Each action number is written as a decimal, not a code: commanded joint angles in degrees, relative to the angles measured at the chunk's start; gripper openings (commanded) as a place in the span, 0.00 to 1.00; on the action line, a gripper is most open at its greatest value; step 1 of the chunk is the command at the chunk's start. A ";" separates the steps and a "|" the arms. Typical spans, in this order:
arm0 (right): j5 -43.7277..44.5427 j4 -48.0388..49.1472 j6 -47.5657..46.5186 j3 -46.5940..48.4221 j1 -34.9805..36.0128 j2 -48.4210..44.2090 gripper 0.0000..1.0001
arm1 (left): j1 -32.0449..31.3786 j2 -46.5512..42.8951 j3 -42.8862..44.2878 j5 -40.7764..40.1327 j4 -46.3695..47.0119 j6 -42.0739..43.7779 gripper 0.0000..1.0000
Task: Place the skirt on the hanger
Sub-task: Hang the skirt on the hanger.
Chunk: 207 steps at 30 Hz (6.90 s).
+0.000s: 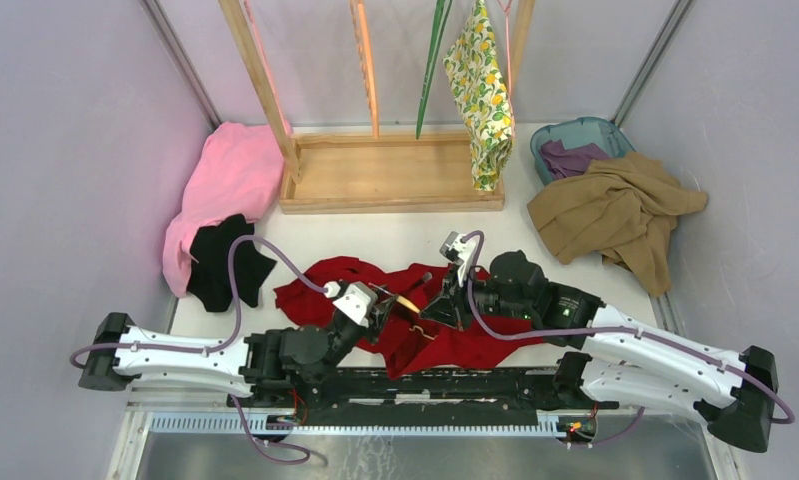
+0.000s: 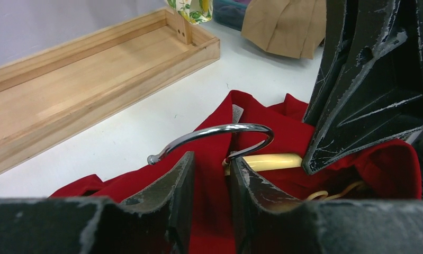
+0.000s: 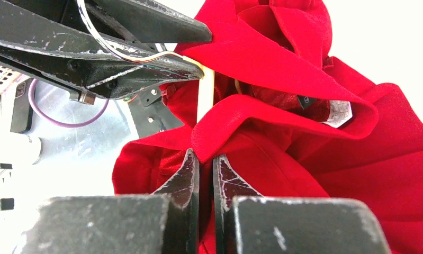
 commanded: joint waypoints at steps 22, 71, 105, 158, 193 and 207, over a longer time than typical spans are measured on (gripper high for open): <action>-0.24 0.18 8.71 1.60 0.49 2.50 0.01 | 1.14 8.67 7.27 -4.98 -1.12 -0.88 0.99; -11.33 -8.45 12.73 0.59 -6.97 -9.15 0.01 | 24.39 -0.34 3.51 17.64 -20.67 -23.30 0.99; -19.15 -13.52 14.21 2.30 -7.50 -15.70 0.01 | 33.11 11.68 14.46 36.42 -13.78 -7.63 0.99; -50.79 7.91 27.90 1.59 -40.01 -1.55 0.01 | 61.14 15.62 -0.23 55.26 8.35 -15.54 0.99; -53.48 23.77 45.51 -2.75 -40.52 -9.05 0.01 | 61.85 24.42 2.86 65.19 17.43 -13.39 0.03; -52.91 13.07 39.27 -1.91 -40.54 -11.77 0.01 | 62.59 24.64 9.33 53.24 6.40 -9.69 0.03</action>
